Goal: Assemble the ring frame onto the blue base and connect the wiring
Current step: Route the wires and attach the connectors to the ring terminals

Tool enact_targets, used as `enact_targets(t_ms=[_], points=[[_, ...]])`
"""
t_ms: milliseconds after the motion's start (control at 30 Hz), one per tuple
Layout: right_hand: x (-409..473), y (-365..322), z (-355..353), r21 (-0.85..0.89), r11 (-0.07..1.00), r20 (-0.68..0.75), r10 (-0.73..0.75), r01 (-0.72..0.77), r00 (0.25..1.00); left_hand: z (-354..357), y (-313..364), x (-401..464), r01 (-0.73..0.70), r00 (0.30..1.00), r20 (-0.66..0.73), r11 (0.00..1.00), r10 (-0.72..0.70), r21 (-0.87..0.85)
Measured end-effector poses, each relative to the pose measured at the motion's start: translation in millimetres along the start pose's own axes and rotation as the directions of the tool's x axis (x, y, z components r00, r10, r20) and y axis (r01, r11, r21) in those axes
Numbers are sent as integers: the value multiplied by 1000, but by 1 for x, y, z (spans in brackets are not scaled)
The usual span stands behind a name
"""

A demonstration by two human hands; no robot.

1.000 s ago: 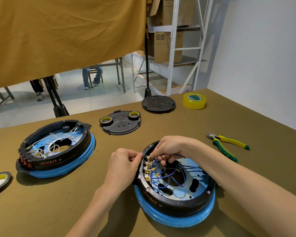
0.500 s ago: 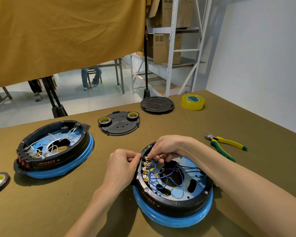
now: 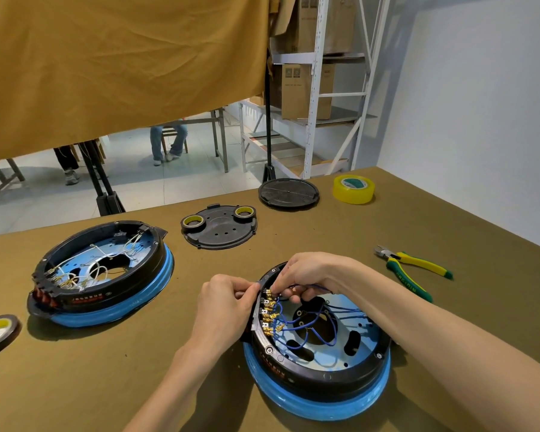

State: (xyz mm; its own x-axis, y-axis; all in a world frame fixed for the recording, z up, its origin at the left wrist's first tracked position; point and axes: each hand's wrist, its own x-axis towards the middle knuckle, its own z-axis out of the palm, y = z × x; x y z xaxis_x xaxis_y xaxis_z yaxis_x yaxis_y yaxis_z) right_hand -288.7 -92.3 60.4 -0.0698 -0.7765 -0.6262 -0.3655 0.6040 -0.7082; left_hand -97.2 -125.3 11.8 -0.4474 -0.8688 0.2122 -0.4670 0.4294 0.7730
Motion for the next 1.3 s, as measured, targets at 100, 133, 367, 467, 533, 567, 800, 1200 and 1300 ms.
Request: enact_targets(t_ms=[100, 133, 367, 467, 533, 567, 800, 1200, 1300], points=[[1, 1, 1, 4, 1000, -9, -4, 4, 1000, 1, 0, 0, -1, 1000, 6, 1000, 1, 6], [1, 1, 1, 1, 1000, -8, -4, 4, 1000, 1, 0, -1, -1, 1000, -4, 1000, 1, 16], [-1, -2, 3, 0, 1000, -22, 9, -9, 1000, 0, 2, -2, -6, 1000, -17, 1000, 6, 18], [0, 0, 5, 14, 1000, -40, 4, -4, 999, 0, 2, -2, -5, 1000, -26, 1000, 6, 17], [1, 1, 5, 33, 999, -37, 8, -7, 999, 0, 2, -3, -6, 1000, -28, 1000, 7, 19], [2, 1, 5, 36, 999, -31, 11, -10, 999, 0, 2, -3, -5, 1000, -28, 1000, 5, 19], [0, 5, 2, 89, 996, 36, 11, -14, 999, -1, 2, -3, -19, 1000, -10, 999, 20, 44], [0, 4, 1, 29, 1000, 6, -2, 2, 1000, 2, 5, -6, -21, 1000, 16, 991, 19, 132], [-3, 4, 1, 29, 1000, 14, -9, 9, 1000, 1, 5, -5, -12, 1000, 28, 987, 8, 162]])
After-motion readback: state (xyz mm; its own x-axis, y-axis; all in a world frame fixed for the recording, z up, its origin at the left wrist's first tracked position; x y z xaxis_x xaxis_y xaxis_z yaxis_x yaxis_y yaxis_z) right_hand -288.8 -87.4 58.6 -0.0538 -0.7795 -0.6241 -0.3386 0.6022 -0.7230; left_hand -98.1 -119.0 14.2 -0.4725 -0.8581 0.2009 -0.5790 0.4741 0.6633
